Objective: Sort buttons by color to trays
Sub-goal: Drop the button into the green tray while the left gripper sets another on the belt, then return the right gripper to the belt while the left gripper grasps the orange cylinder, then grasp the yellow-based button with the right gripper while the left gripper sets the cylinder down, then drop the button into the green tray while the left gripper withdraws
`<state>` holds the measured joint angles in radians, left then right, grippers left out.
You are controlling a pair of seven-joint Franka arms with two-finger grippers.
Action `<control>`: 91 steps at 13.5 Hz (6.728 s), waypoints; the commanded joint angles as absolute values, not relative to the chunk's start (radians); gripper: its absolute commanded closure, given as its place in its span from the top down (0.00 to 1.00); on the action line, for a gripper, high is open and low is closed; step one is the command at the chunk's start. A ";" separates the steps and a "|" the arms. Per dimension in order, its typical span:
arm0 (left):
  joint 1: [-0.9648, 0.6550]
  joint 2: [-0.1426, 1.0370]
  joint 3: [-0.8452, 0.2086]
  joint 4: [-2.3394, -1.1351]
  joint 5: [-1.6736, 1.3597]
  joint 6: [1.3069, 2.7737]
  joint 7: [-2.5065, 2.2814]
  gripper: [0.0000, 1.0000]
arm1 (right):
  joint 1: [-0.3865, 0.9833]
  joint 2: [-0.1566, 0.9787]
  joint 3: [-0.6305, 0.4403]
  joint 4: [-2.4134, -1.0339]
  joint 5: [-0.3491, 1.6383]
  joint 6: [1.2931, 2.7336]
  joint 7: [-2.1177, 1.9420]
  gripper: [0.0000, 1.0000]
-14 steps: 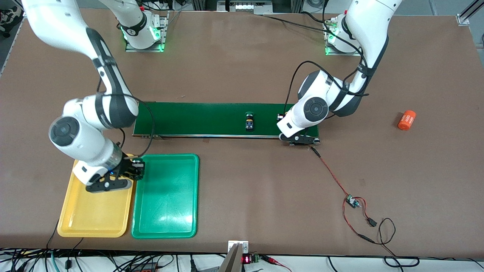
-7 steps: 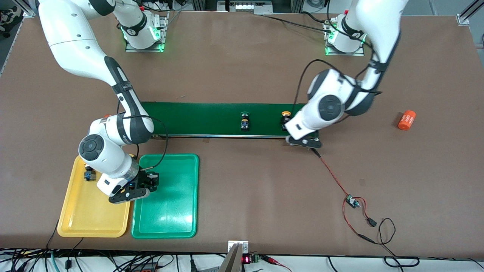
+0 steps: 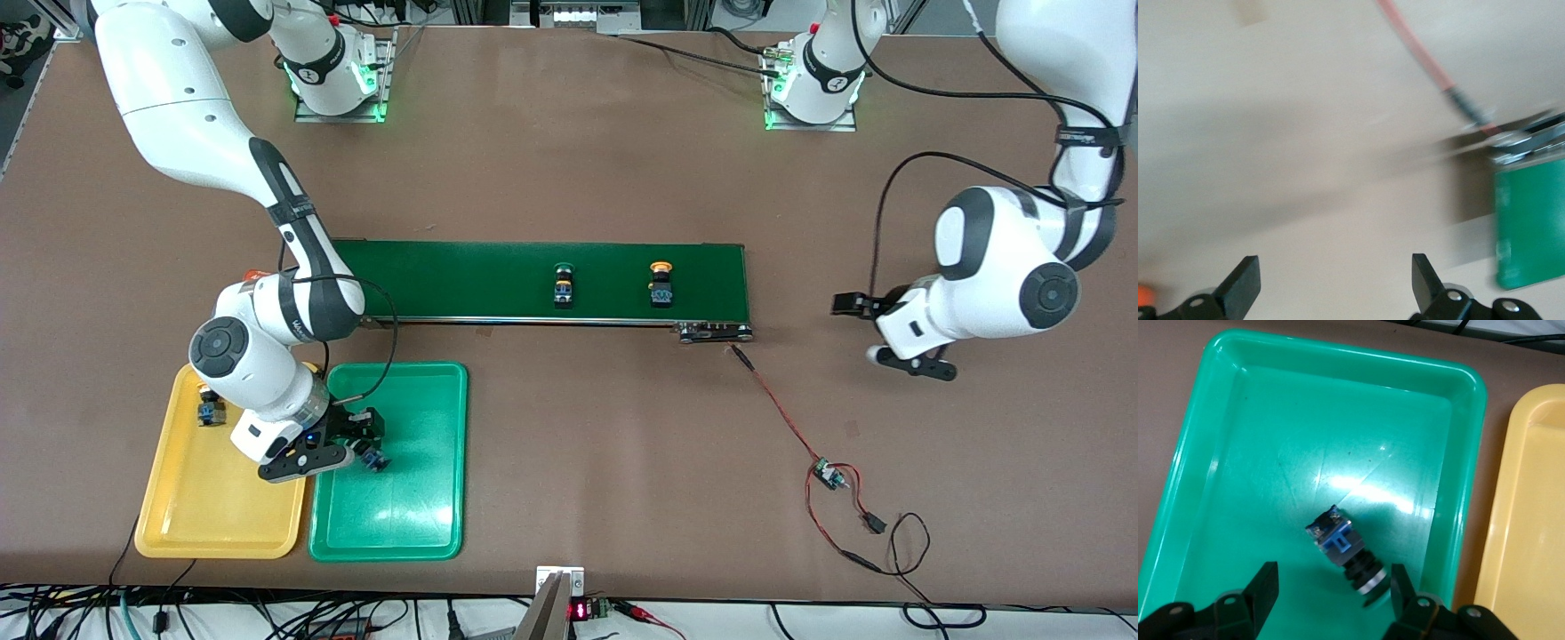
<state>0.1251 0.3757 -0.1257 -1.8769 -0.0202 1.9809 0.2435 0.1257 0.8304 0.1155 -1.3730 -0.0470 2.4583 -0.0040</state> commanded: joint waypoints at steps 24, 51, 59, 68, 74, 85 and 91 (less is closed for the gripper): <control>0.569 0.397 -0.095 -2.206 0.117 2.381 0.974 1.00 | 0.304 0.215 0.124 -2.021 0.069 2.354 0.483 1.00; 0.111 0.293 -0.264 -2.129 0.100 2.376 1.255 0.00 | 0.471 0.347 0.176 -2.017 -0.146 2.338 0.848 1.00; -0.002 0.291 -0.376 -2.121 0.100 2.376 1.258 0.00 | 0.457 0.411 0.175 -2.014 -0.179 2.399 0.848 0.94; -0.003 0.261 -0.462 -2.161 0.100 2.296 1.180 0.00 | 0.440 0.402 0.167 -1.970 -0.178 2.367 0.841 0.15; -0.011 0.271 -0.479 -2.171 0.100 2.304 1.132 0.00 | 0.352 0.357 0.163 -1.798 -0.182 2.168 0.743 0.15; -0.011 0.308 -0.479 -2.169 0.103 2.307 1.114 0.34 | 0.193 0.699 0.169 -1.491 -0.175 2.494 0.295 0.15; -0.011 0.311 -0.477 -2.169 0.103 2.309 1.114 0.56 | 0.201 0.848 0.169 -1.491 -0.186 2.667 0.216 0.17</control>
